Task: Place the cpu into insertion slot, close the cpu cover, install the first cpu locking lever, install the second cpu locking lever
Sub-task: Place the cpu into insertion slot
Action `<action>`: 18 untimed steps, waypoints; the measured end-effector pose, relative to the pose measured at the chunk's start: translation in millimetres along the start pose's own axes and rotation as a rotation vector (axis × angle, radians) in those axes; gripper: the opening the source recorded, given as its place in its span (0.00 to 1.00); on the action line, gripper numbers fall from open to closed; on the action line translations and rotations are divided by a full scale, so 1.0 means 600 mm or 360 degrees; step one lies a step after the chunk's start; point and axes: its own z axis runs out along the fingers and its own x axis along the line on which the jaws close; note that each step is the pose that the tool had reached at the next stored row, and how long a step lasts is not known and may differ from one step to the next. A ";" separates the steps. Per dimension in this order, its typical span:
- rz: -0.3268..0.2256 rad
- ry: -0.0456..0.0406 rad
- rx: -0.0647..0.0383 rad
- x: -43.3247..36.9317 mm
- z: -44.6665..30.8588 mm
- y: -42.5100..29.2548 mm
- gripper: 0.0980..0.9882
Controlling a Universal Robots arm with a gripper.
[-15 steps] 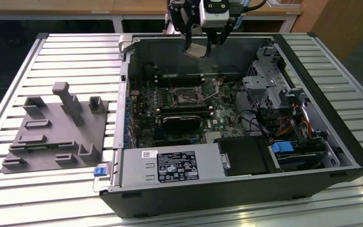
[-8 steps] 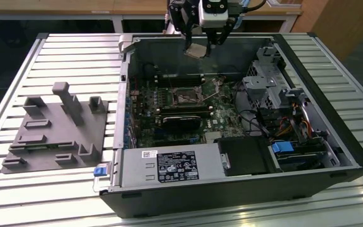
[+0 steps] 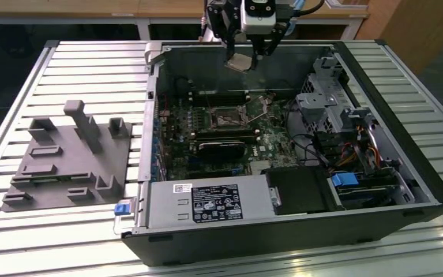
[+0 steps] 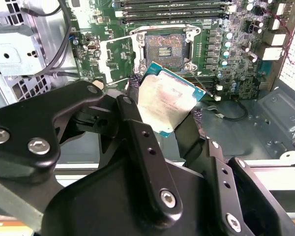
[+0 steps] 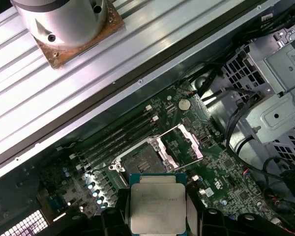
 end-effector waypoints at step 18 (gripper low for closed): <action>0.0208 -0.0018 -0.0004 0.000 0.004 0.000 0.50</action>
